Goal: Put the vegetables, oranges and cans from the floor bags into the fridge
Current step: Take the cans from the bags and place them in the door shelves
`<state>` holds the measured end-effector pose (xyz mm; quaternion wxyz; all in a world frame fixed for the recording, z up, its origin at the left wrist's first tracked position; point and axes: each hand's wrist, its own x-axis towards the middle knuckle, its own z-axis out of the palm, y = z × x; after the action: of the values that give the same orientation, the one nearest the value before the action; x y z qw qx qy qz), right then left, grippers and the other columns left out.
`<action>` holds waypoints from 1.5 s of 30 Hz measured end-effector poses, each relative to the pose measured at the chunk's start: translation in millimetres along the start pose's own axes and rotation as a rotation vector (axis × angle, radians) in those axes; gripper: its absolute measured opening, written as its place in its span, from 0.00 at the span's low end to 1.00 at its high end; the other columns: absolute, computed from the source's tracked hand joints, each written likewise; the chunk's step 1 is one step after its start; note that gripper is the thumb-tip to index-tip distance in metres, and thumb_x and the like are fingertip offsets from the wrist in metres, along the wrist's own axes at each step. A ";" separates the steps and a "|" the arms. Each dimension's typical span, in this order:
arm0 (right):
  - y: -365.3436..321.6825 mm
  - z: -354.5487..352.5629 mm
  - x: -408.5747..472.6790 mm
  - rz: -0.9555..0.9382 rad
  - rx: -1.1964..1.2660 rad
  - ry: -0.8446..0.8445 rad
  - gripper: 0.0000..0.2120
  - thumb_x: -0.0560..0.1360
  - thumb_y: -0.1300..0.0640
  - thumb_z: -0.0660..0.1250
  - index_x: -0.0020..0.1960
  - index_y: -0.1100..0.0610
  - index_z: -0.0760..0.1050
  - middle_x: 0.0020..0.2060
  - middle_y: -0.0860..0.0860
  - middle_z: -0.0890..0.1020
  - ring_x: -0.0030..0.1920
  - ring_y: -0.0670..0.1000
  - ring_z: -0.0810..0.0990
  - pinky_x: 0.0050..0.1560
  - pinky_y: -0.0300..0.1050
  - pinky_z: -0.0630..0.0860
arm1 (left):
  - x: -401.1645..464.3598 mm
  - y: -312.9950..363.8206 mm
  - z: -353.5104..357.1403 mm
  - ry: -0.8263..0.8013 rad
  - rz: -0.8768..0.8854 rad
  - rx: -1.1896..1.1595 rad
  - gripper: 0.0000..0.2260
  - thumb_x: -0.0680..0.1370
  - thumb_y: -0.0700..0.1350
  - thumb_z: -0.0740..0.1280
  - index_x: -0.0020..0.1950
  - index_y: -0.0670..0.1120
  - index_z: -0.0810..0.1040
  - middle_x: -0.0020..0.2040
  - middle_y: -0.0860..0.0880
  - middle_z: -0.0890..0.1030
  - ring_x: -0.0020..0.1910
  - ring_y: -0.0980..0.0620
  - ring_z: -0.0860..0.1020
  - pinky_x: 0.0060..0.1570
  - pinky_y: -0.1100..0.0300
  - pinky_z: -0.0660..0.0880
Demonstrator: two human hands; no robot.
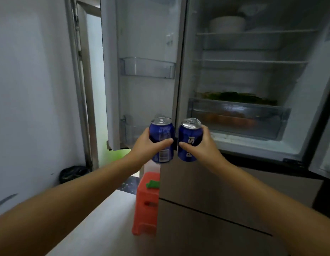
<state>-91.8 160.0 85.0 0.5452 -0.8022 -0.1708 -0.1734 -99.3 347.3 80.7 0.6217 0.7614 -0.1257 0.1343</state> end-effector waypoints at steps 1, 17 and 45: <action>-2.5 -3.6 19.3 -0.056 0.001 0.002 0.37 0.68 0.58 0.76 0.70 0.54 0.60 0.63 0.51 0.75 0.61 0.50 0.75 0.62 0.49 0.74 | 11.9 9.7 -1.9 0.031 0.032 -0.002 0.19 0.72 0.44 0.73 0.60 0.51 0.71 0.50 0.57 0.79 0.47 0.64 0.78 0.38 0.72 0.75; 10.8 53.0 177.9 -0.173 0.013 -0.382 0.35 0.68 0.50 0.76 0.64 0.55 0.59 0.55 0.49 0.74 0.52 0.49 0.77 0.46 0.41 0.76 | 113.1 17.2 -33.3 0.460 -0.045 0.444 0.31 0.69 0.44 0.76 0.66 0.45 0.63 0.54 0.51 0.75 0.51 0.54 0.75 0.44 0.64 0.73; 55.1 64.9 129.3 -0.790 -0.162 -0.157 0.13 0.75 0.56 0.61 0.56 0.58 0.75 0.59 0.54 0.75 0.62 0.50 0.70 0.63 0.47 0.67 | 63.5 -35.2 -25.9 0.655 0.220 0.916 0.27 0.74 0.46 0.70 0.70 0.44 0.66 0.68 0.44 0.67 0.66 0.51 0.66 0.64 0.66 0.62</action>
<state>53.6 212.5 77.7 0.3569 -0.7262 -0.4926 -0.3203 -28.8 378.0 76.4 0.2174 0.8540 0.0660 0.4681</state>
